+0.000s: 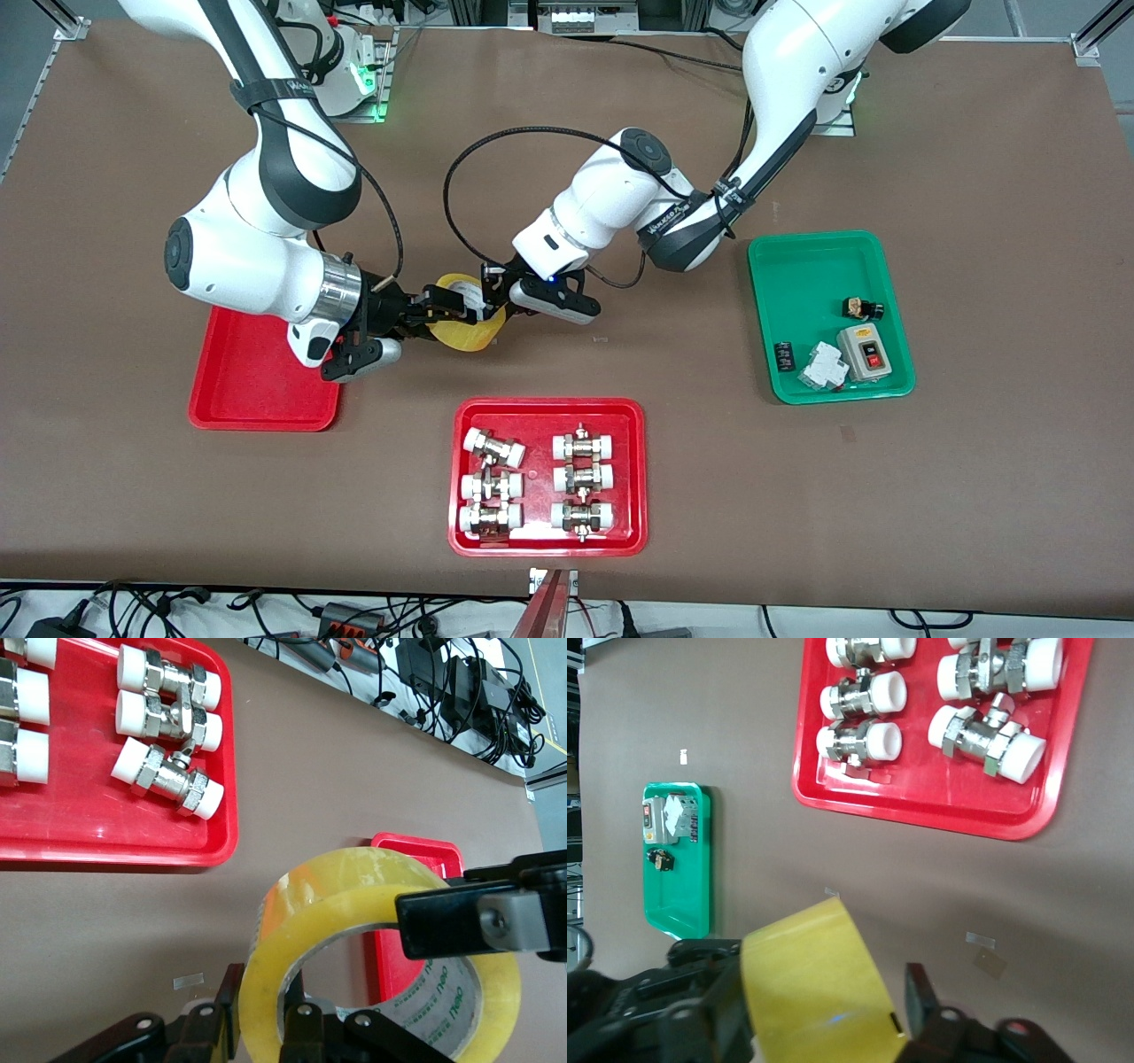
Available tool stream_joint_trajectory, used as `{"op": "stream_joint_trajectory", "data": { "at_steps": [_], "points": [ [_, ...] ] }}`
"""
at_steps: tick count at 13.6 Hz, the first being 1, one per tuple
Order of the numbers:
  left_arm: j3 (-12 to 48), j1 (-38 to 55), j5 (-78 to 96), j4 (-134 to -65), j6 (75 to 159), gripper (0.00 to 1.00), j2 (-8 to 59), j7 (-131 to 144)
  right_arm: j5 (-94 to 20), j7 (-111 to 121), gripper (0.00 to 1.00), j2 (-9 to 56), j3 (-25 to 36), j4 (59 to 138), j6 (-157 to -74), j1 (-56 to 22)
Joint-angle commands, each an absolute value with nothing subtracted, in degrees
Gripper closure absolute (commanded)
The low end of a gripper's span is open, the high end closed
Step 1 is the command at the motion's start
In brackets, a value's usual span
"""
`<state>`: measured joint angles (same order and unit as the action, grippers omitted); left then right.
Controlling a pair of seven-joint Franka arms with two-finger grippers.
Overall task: Left arm passes tape to right arm into tray
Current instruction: 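Grasp the tape with the right gripper beside the left gripper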
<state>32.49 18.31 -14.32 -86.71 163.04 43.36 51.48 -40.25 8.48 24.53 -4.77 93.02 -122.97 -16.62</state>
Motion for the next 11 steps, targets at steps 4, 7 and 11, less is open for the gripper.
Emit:
{"op": "stream_joint_trajectory", "data": {
  "at_steps": [4, 7, 11],
  "points": [
    [32.34, 18.54, -15.12, -83.23, 162.77, 1.0, 44.38, 51.42, -41.04, 9.67, 1.0, 24.87, -4.39, 91.23, -122.61, -16.52],
    [32.08, 17.33, -15.91, -83.67, 162.77, 0.0, 43.6, 51.33, -40.96, 9.67, 1.0, 24.87, -4.39, 91.23, -122.61, -16.52],
    [32.78, 11.27, -15.91, -85.87, 149.66, 0.0, 38.34, 51.07, -41.04, 9.67, 1.0, 24.87, -3.96, 90.36, -122.43, -15.82]
  ]
}}
